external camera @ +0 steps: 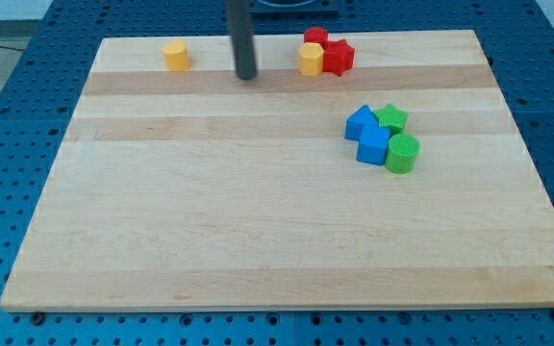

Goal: Push the red circle to the right of the yellow heart

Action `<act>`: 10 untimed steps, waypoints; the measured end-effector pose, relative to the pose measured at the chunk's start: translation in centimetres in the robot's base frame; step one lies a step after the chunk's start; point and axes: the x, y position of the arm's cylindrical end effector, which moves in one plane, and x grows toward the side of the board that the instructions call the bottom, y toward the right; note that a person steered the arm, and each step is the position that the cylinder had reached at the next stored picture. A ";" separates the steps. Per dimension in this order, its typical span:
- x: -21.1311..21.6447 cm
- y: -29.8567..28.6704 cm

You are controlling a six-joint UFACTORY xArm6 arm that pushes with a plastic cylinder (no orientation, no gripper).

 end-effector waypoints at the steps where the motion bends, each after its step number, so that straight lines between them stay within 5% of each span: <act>1: 2.2 5.1; 3: -0.3 18.7; 4: -5.3 20.0; 7: -6.3 6.2; 10: -6.2 0.1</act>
